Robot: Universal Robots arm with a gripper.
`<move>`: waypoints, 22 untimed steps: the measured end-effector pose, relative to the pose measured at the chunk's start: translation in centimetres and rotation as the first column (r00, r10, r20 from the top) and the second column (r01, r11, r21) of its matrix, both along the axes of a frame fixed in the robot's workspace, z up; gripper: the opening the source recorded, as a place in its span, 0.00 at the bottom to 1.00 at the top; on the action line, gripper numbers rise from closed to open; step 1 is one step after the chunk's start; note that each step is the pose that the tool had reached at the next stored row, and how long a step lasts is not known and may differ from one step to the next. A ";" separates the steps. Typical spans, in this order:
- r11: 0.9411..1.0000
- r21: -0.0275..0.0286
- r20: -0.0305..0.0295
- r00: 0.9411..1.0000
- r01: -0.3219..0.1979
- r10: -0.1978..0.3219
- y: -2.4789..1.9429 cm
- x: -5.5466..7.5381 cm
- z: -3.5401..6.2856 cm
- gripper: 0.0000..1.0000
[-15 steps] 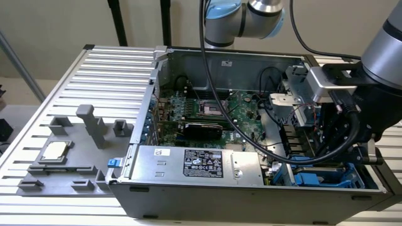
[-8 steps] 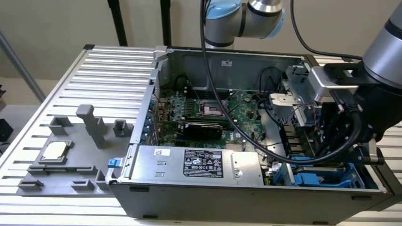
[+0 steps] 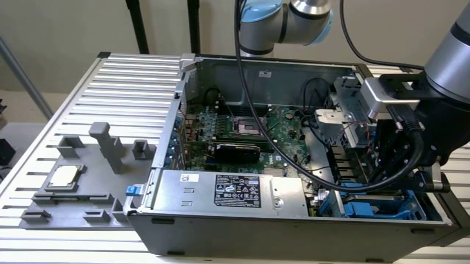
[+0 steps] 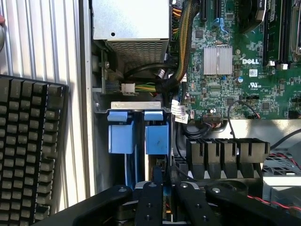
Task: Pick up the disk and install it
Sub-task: 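Insert the second disk wire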
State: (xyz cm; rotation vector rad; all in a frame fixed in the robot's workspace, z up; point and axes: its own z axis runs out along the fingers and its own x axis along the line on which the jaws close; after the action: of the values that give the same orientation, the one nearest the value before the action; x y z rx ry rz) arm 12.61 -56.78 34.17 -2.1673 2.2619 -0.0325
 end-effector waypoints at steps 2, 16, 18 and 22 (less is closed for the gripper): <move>1.000 0.000 0.000 1.000 0.000 0.000 0.00 0.0 -0.03 0.17; 1.000 0.000 0.000 1.000 -0.004 0.004 0.00 0.0 -0.27 0.17; 1.000 0.001 0.000 1.000 -0.005 0.005 0.01 0.0 -0.35 0.17; 1.000 0.001 0.000 1.000 -0.005 0.005 0.00 -0.1 -0.41 0.17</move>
State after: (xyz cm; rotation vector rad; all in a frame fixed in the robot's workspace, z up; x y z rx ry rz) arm 12.56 -56.78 33.76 -2.1732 2.2558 -0.0316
